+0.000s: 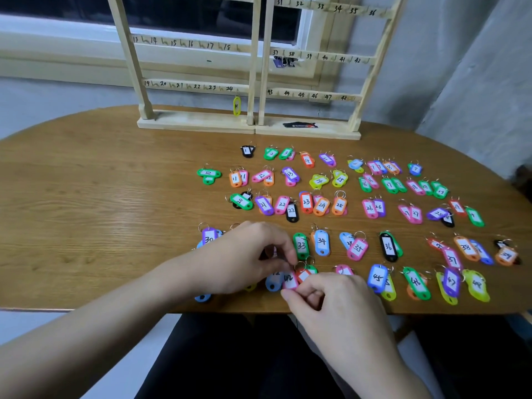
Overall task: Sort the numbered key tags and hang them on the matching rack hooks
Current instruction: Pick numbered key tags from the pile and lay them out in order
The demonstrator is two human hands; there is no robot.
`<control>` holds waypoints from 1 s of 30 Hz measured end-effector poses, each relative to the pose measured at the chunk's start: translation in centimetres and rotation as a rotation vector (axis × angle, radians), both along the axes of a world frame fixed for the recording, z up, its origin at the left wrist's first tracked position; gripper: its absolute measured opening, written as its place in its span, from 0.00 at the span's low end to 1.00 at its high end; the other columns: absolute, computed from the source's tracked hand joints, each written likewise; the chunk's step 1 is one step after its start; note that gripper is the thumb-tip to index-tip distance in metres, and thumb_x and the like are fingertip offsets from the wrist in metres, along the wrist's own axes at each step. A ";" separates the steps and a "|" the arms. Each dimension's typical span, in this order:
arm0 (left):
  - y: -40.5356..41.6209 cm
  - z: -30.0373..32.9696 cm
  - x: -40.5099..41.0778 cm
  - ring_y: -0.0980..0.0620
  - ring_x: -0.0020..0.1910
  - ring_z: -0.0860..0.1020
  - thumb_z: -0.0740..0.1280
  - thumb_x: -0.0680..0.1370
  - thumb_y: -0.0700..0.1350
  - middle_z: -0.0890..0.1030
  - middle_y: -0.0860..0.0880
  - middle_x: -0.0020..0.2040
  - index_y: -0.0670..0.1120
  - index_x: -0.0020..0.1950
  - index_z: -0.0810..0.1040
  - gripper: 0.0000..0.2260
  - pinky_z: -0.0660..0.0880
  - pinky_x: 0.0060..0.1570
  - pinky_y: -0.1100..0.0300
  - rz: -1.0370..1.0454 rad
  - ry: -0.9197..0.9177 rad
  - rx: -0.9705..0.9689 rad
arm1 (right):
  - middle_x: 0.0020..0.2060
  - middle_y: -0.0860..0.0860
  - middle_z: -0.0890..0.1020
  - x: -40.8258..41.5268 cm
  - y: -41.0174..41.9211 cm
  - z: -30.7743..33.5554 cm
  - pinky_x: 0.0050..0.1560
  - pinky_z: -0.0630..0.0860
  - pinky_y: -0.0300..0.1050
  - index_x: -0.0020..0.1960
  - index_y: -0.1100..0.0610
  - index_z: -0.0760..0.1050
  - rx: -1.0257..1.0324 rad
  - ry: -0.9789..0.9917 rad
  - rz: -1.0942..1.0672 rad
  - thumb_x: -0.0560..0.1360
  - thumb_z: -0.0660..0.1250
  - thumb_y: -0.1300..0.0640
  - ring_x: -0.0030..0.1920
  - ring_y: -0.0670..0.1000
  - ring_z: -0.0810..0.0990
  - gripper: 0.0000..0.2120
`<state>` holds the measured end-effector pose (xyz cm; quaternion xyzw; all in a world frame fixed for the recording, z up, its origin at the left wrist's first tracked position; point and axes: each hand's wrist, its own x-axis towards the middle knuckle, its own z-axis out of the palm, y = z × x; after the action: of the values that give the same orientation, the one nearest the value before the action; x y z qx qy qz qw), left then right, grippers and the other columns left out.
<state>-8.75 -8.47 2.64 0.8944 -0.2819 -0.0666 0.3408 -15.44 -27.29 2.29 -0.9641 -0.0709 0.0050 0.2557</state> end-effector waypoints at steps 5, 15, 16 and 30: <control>-0.1 0.0 0.0 0.62 0.47 0.75 0.74 0.77 0.43 0.79 0.63 0.44 0.52 0.50 0.84 0.05 0.68 0.47 0.72 0.000 -0.055 -0.030 | 0.40 0.34 0.78 0.1 -0.2 0.0 0.32 0.70 0.40 0.38 0.50 0.79 0.027 -0.018 0.003 0.74 0.69 0.36 0.41 0.47 0.76 0.18; 0.5 -1.0 -0.4 0.57 0.49 0.77 0.74 0.77 0.44 0.82 0.58 0.45 0.52 0.50 0.84 0.04 0.71 0.50 0.68 -0.009 -0.066 -0.063 | 0.32 0.47 0.75 0.3 -0.2 -0.7 0.33 0.73 0.44 0.44 0.46 0.81 -0.004 -0.126 0.049 0.75 0.70 0.40 0.38 0.47 0.75 0.10; 0.7 -1.0 -0.4 0.56 0.49 0.77 0.74 0.77 0.44 0.82 0.57 0.45 0.52 0.50 0.84 0.04 0.72 0.50 0.66 -0.002 -0.066 -0.069 | 0.32 0.47 0.74 0.3 -0.2 -0.9 0.32 0.74 0.46 0.44 0.46 0.82 -0.005 -0.150 0.062 0.76 0.70 0.41 0.37 0.47 0.75 0.09; 0.5 -0.9 -0.7 0.57 0.43 0.78 0.72 0.77 0.40 0.83 0.58 0.44 0.52 0.50 0.83 0.07 0.70 0.44 0.70 0.013 -0.032 -0.103 | 0.36 0.32 0.73 0.3 -1.1 -1.2 0.29 0.65 0.36 0.46 0.42 0.83 0.039 -0.177 0.207 0.75 0.73 0.47 0.34 0.39 0.72 0.00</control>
<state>-9.45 -7.97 1.71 0.8784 -0.2847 -0.0356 0.3823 -15.11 -28.40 1.14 -0.9432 -0.1926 -0.0552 0.2651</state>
